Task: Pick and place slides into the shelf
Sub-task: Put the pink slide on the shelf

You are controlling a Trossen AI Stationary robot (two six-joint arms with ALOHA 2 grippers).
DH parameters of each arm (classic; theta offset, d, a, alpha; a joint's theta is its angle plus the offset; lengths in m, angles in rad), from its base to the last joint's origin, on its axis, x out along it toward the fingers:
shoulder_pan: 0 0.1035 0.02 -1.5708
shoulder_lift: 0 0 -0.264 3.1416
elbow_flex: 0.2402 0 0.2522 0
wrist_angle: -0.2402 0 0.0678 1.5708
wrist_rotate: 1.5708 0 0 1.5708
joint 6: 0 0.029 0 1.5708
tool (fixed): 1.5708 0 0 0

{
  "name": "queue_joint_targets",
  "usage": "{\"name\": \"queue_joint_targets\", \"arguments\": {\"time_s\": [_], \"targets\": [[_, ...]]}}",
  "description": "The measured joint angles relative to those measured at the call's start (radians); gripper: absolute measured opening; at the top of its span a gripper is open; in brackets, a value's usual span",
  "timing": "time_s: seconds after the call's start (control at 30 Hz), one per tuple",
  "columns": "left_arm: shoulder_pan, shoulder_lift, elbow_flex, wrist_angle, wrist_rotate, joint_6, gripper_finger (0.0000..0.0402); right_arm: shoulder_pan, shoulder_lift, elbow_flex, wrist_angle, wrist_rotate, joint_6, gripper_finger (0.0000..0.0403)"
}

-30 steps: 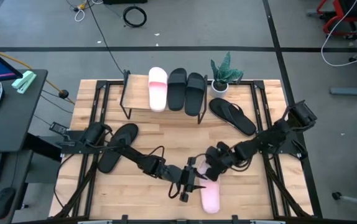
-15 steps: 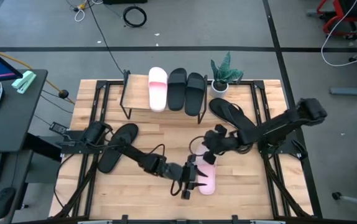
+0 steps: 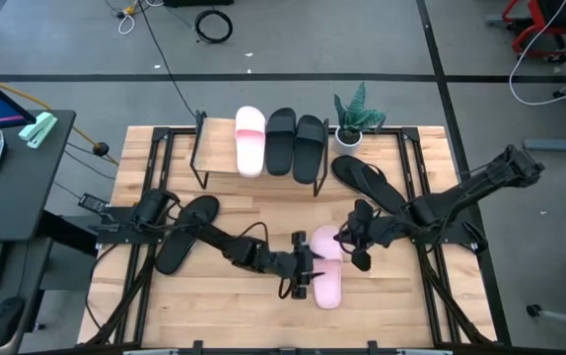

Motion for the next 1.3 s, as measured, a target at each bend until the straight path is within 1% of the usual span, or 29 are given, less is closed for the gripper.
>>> {"name": "queue_joint_targets", "arguments": {"time_s": [0.13, 0.27, 0.37, 0.53, 0.63, 0.87, 0.93, 1.03, 1.1, 1.17, 1.2, 1.3], "targets": [[0.015, 0.0, 0.0, -0.038, -0.004, 0.012, 0.023, 0.029, -0.003, 0.0, -0.003, 0.0, 0.002, 0.0007], [0.017, 0.0, 0.0, -0.056, -0.01, 0.05, 0.0241, 0.037, 0.001, 0.0, -0.004, 0.003, -0.003, 0.0007], [0.023, 0.0, 0.0, -0.056, -0.016, 0.052, 0.024, 0.036, 0.001, 0.0, -0.004, 0.011, -0.005, 0.0008], [0.025, 0.0, 0.0, -0.07, -0.023, 0.053, 0.0224, 0.036, 0.001, 0.001, -0.003, 0.034, -0.007, 0.0007], [0.026, 0.0, 0.0, -0.091, -0.059, 0.058, 0.0218, 0.036, 0.001, 0.001, -0.003, 0.036, -0.019, 0.0008], [0.032, 0.021, -0.001, -0.106, -0.066, 0.056, 0.022, 0.036, 0.001, 0.001, -0.002, 0.036, -0.023, 0.0009], [0.031, 0.044, 0.006, -0.082, -0.071, 0.054, 0.0219, 0.036, 0.001, 0.001, -0.003, 0.037, -0.024, 0.0009], [0.03, 0.054, 0.003, -0.091, -0.087, 0.077, 0.0218, 0.036, 0.001, 0.002, -0.004, 0.037, -0.024, 0.0008], [0.034, 0.059, 0.006, -0.078, -0.141, 0.078, 0.0217, 0.036, 0.001, 0.002, -0.005, 0.037, -0.024, 0.0008], [0.035, 0.06, 0.004, -0.079, -0.234, 0.079, 0.0216, 0.036, 0.002, 0.002, -0.006, 0.038, -0.025, 0.0008], [0.04, 0.06, 0.004, -0.079, -0.26, 0.079, 0.0215, 0.036, 0.001, 0.002, -0.007, 0.038, -0.025, 0.0009], [0.058, 0.06, 0.004, -0.088, -0.276, 0.078, 0.0206, 0.036, 0.002, 0.002, -0.01, 0.038, -0.026, 0.001]]}}
